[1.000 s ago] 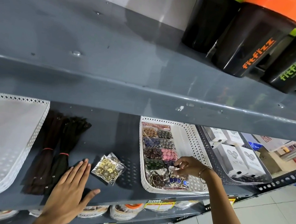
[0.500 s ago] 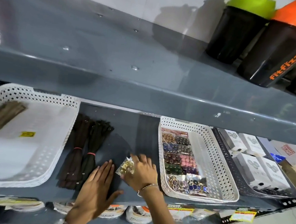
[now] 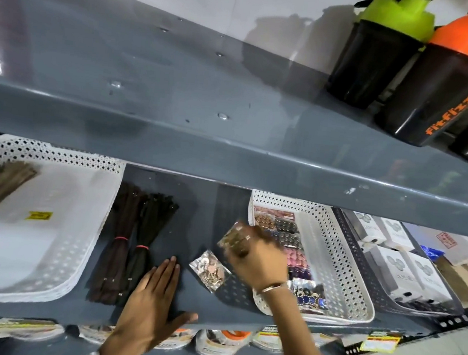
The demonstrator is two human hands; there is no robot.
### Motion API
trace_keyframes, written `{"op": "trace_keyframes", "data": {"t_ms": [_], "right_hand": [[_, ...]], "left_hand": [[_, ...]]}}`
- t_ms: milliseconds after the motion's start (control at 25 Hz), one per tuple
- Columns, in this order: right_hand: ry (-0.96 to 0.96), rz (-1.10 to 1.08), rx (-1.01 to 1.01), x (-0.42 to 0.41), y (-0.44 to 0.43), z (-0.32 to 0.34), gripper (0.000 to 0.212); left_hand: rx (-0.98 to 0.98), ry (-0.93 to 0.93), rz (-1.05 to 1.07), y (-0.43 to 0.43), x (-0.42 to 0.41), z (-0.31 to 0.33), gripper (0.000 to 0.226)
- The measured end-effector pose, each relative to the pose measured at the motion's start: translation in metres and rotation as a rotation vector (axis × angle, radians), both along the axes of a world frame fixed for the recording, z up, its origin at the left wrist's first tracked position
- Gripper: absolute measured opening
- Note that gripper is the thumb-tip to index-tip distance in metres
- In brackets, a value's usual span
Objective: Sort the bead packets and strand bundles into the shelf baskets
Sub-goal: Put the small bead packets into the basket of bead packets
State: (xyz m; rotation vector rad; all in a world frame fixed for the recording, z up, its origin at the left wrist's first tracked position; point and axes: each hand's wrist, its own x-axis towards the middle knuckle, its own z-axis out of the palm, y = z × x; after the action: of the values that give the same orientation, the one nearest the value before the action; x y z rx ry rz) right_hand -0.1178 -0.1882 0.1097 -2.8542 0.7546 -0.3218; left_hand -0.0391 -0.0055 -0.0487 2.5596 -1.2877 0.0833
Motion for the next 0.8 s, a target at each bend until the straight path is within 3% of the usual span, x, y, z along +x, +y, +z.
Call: {"op": "trace_keyframes", "data": {"t_ms": [120, 240, 320, 480, 600, 680, 800], "right_hand": [[0.066, -0.134, 0.111, -0.025, -0.076, 0.007, 0.06], [0.327, -0.055, 0.252, -0.038, -0.109, -0.02, 0.057], [0.397, 0.008, 0.315, -0.041, -0.114, -0.036, 0.053], [0.318, 0.074, 0.431, -0.045, -0.117, -0.041, 0.05], [0.194, -0.019, 0.445, -0.064, -0.129, -0.039, 0.049], [0.231, -0.078, 0.446, -0.082, -0.14, -0.039, 0.04], [0.384, -0.114, 0.47, -0.095, -0.146, -0.039, 0.053]], "left_hand": [[0.015, -0.077, -0.008, 0.0, -0.002, 0.0, 0.096], [0.017, -0.102, 0.006, 0.0, -0.002, -0.002, 0.096], [0.011, -0.117, 0.008, 0.0, -0.001, -0.003, 0.096], [0.017, -0.126, -0.002, 0.001, -0.001, -0.002, 0.095], [0.021, -0.121, 0.006, 0.0, -0.002, -0.002, 0.095], [0.023, -0.122, 0.011, -0.001, -0.003, 0.0, 0.094], [0.02, -0.117, 0.013, 0.001, -0.004, 0.003, 0.093]]}}
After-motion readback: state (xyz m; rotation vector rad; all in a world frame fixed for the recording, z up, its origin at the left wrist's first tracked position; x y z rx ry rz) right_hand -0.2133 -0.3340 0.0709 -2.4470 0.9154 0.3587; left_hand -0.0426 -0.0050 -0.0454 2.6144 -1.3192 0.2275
